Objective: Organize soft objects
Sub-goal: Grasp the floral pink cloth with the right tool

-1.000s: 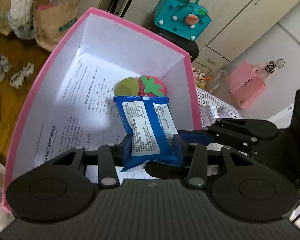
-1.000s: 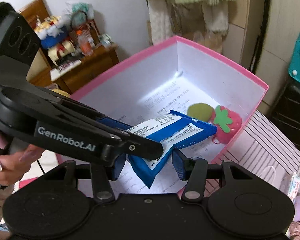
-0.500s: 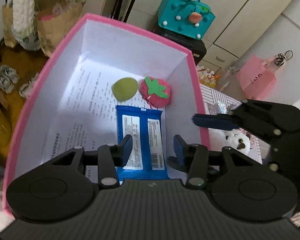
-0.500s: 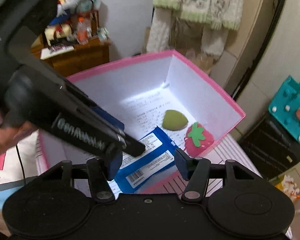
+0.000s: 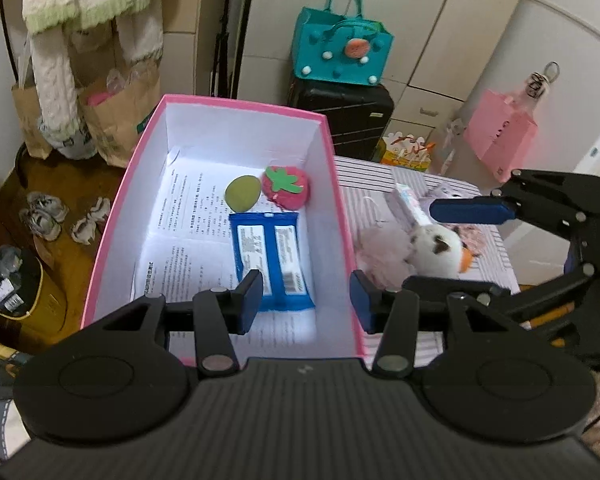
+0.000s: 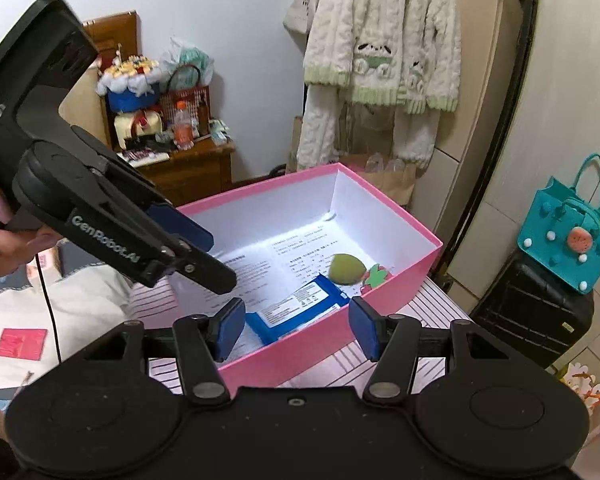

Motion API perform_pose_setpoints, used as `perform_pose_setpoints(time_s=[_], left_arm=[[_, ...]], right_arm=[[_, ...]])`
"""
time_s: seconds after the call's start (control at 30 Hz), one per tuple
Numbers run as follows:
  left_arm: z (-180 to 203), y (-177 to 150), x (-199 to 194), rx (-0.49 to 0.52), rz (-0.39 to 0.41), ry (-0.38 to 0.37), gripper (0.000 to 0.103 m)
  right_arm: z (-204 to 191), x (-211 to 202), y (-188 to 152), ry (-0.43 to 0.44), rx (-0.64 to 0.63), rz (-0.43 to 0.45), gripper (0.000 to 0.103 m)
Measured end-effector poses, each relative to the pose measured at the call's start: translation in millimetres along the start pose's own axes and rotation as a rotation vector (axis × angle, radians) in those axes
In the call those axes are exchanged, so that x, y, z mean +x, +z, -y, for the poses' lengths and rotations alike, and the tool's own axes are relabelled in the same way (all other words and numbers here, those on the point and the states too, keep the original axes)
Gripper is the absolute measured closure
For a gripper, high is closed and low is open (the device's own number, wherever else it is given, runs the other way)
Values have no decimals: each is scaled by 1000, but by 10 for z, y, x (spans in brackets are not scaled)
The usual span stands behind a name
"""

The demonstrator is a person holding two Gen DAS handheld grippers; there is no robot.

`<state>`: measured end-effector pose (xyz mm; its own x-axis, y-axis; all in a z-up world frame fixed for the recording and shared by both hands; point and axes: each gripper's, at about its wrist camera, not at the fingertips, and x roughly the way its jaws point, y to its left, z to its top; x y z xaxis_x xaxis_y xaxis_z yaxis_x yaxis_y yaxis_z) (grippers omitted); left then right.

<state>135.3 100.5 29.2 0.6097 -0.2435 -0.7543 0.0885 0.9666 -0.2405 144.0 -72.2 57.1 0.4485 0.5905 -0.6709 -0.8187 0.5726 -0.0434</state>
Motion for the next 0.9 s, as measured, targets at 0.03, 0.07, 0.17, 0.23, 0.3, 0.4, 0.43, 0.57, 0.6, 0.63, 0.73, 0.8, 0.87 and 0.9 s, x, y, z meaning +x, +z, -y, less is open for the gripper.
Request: perform_pose_setpoints(time_s=[0.03, 0.07, 0.17, 0.23, 0.3, 0.4, 0.43, 0.57, 0.6, 0.63, 0.73, 0.8, 0.87, 0.9], left_arm=[[61, -32, -78, 14, 5, 3, 55], [113, -62, -138, 29, 7, 8, 55], [295, -171, -307, 79, 10, 25, 54], [415, -251, -414, 110, 12, 28, 53], [507, -319, -510, 114, 16, 17, 53], [694, -430, -660, 154, 31, 5, 52], [775, -473, -699, 179, 41, 12, 51], [1043, -631, -804, 280, 66, 13, 47], [1104, -670, -814, 312, 71, 6, 46], [1188, -716, -823, 346, 78, 0, 46], [1377, -811, -811, 410, 83, -4, 45], [1469, -862, -783, 443, 76, -8, 44], [1544, -898, -735, 471, 64, -19, 43], [1577, -909, -705, 482, 59, -26, 43]], right_arm=[[-9, -67, -13, 3, 4, 4, 41], [-19, -137, -29, 5, 8, 11, 41], [-46, -327, -95, 4, 10, 28, 41], [-69, -442, -135, 4, 8, 35, 41], [-97, -549, -176, 4, -3, 36, 41], [-121, -691, -250, 0, -17, 30, 41], [-137, -724, -278, -16, -25, 30, 40], [-173, -828, -465, -66, -46, 15, 40], [-169, -837, -508, -70, -43, 9, 40], [-164, -842, -564, -75, -40, -1, 40], [-164, -806, -776, -106, -32, -62, 40], [-168, -795, -921, -124, -32, -98, 40], [-132, -805, -1078, -127, -12, -120, 40], [-108, -812, -1145, -124, 2, -127, 40]])
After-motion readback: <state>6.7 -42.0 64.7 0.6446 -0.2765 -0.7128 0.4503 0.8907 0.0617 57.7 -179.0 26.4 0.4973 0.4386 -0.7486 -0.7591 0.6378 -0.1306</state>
